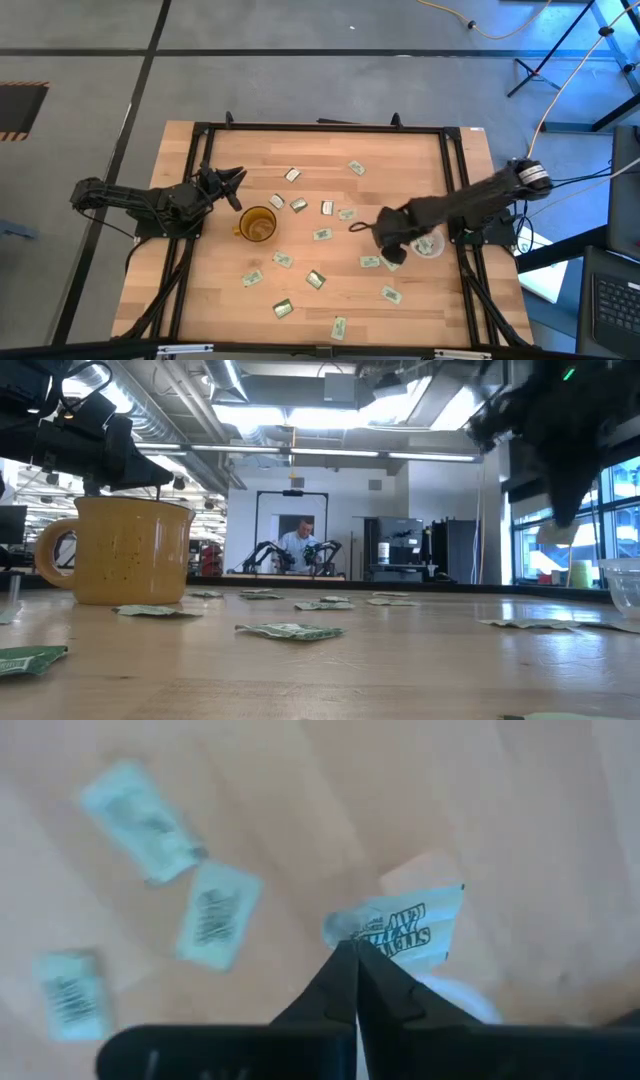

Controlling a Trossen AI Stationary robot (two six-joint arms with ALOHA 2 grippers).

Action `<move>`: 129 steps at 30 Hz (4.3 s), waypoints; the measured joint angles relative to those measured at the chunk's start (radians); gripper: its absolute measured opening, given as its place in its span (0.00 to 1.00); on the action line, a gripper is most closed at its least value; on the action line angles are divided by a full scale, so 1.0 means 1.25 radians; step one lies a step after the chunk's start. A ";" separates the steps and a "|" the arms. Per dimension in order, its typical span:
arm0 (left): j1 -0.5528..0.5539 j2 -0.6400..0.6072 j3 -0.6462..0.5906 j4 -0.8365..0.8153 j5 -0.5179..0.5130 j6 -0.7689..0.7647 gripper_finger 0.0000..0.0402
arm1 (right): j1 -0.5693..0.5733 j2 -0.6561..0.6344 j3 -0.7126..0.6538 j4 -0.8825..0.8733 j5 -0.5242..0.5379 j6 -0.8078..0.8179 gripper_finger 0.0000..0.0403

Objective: Pick and place Stevia / Truvia into bins
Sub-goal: Put the green stevia packet into the transparent container

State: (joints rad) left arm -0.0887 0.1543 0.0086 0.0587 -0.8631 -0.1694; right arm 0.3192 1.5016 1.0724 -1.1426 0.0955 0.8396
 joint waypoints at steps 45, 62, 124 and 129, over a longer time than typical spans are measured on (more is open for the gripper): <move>0.000 0.000 0.000 0.003 -0.005 0.000 0.19 | 0.168 -0.046 -0.206 0.023 -0.036 0.333 0.20; 0.000 0.000 0.000 0.005 0.025 -0.003 0.19 | 0.166 -0.044 -0.056 0.234 -0.018 0.195 0.25; 0.000 0.000 0.000 0.004 0.043 0.000 0.19 | 0.156 0.238 0.239 -0.201 -0.005 0.154 0.00; 0.000 0.000 0.000 0.004 0.043 0.000 0.19 | 0.155 0.180 0.197 -0.237 -0.037 0.189 0.00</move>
State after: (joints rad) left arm -0.0891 0.1543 0.0086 0.0639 -0.8097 -0.1699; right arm 0.5133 1.7269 1.3181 -1.4384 0.0495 1.0764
